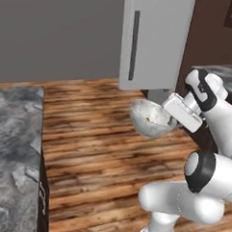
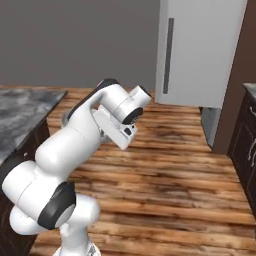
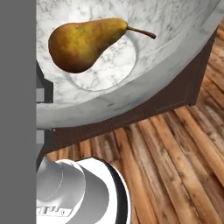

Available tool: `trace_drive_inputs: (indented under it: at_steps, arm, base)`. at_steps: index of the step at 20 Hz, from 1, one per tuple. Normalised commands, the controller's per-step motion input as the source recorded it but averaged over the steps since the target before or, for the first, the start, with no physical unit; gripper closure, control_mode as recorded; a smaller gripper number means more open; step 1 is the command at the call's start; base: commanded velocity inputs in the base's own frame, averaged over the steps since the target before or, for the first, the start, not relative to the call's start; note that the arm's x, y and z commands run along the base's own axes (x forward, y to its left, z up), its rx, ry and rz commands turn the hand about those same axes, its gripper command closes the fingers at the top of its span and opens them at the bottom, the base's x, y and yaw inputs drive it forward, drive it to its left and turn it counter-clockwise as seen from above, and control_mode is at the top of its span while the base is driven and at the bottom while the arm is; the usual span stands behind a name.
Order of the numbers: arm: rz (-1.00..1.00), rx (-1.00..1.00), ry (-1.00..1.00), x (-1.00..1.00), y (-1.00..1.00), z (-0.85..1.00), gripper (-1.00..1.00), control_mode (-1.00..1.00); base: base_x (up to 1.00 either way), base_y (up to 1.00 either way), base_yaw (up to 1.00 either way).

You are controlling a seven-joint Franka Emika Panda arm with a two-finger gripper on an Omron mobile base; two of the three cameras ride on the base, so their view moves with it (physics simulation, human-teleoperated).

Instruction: Move the cup from next to the sink to the open cabinet. Then, move the bowl with the pear to the fridge to clear the area for faucet cleaning.

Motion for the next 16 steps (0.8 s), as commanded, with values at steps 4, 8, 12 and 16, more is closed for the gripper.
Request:
trace_drive_inputs:
  at_steps: [4,8,12,16]
  arm:
    - [0.00,0.00,0.00,0.00,0.00,0.00,1.00,1.00]
    - [0.00,0.00,0.00,0.00,0.00,0.00,1.00,1.00]
    - [0.00,0.00,0.00,0.00,0.00,0.00,1.00,1.00]
    - [0.00,0.00,0.00,0.00,0.00,0.00,1.00,1.00]
  base:
    - [1.00,0.56,-0.04]
    - [1.00,0.45,-0.05]
    - [1.00,0.48,-0.04]
    - [1.00,0.50,-0.04]
